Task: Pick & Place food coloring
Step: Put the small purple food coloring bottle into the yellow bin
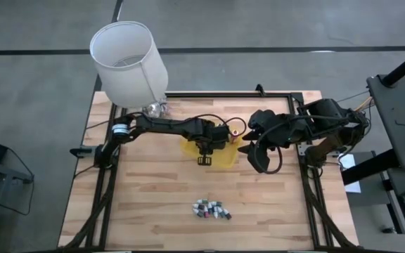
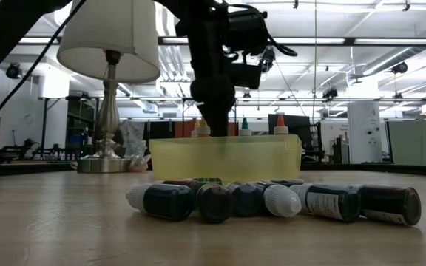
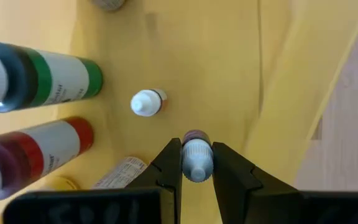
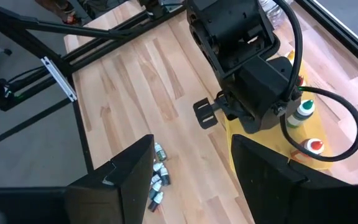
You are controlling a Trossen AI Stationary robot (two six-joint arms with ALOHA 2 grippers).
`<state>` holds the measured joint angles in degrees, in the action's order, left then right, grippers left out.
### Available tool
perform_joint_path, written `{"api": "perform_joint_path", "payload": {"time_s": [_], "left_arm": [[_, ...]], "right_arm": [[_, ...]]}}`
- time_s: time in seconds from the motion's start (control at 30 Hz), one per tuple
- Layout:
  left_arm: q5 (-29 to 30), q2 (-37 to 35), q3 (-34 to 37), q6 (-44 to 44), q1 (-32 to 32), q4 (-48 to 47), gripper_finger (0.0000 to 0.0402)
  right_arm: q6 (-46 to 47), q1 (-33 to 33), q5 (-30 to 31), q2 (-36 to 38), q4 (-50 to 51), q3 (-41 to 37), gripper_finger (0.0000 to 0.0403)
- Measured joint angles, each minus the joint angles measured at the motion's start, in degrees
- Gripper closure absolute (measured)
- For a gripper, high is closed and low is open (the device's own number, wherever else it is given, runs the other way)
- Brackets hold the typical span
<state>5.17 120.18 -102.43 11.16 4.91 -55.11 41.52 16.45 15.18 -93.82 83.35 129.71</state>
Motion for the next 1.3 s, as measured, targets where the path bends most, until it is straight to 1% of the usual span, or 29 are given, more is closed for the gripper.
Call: {"api": "perform_joint_path", "payload": {"time_s": [0.2, 0.37, 0.53, 0.8, 1.3], "left_arm": [[-0.1, 0.0, 0.8, 1.2, -0.1, 0.2, 0.036], [-1.1, 0.0, 1.6, 5.4, -0.1, 0.8, 0.036], [-4.0, -0.1, 2.4, 6.5, -0.1, 1.7, 0.036], [-3.4, -0.1, 2.5, 6.5, -0.1, 2.0, 0.036], [-3.6, -0.1, 2.5, 4.4, -0.1, 3.9, 0.0309]], "right_arm": [[-0.2, 0.0, 0.0, 0.0, 0.0, 0.0, 0.0197], [-0.2, 0.0, 0.0, 0.0, 0.0, 0.0, 0.0197], [-0.1, 0.0, 0.0, 0.0, 0.0, 0.0, 0.0197], [0.0, 0.0, 0.0, 0.0, -0.1, 0.0, 0.0197], [0.3, 0.0, 0.0, 0.0, -0.1, 0.0, 0.0197]]}}
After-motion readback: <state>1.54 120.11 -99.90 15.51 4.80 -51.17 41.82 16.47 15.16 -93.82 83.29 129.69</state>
